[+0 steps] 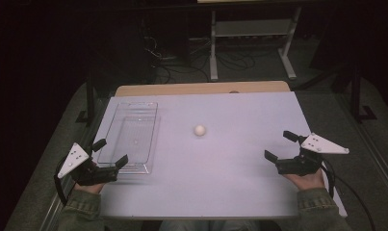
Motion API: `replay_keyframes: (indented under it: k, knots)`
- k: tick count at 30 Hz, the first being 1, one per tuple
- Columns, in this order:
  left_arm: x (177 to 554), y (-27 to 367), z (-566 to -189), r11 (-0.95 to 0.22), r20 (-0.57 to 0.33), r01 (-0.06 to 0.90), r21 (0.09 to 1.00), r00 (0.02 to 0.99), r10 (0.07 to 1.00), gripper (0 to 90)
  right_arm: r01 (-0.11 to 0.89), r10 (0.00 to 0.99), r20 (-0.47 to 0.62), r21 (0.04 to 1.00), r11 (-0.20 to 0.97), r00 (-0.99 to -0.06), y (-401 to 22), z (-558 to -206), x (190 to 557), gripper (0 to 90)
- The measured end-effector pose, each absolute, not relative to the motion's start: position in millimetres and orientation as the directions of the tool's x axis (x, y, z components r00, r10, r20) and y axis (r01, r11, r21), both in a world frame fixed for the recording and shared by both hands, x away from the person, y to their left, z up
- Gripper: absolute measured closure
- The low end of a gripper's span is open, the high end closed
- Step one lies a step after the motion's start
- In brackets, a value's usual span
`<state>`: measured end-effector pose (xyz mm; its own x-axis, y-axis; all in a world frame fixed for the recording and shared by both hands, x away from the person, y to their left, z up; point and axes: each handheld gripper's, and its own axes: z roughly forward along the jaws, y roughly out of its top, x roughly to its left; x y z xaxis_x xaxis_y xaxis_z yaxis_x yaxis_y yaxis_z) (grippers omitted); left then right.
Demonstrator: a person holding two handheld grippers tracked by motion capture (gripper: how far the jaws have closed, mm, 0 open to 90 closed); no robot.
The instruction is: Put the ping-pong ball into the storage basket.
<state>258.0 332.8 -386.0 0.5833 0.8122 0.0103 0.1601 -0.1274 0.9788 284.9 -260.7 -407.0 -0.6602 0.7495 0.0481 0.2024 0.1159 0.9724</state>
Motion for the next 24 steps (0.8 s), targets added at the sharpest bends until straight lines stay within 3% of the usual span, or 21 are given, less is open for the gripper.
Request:
replay_keyframes:
  k: [24]
  knots:
    - [263.8,322.5,-378.1,-0.181,0.025,0.205,0.962,0.592,0.805,0.0,0.211,0.769,0.076,0.974,0.078,-0.635,-267.4,-410.8,283.2,0.0]
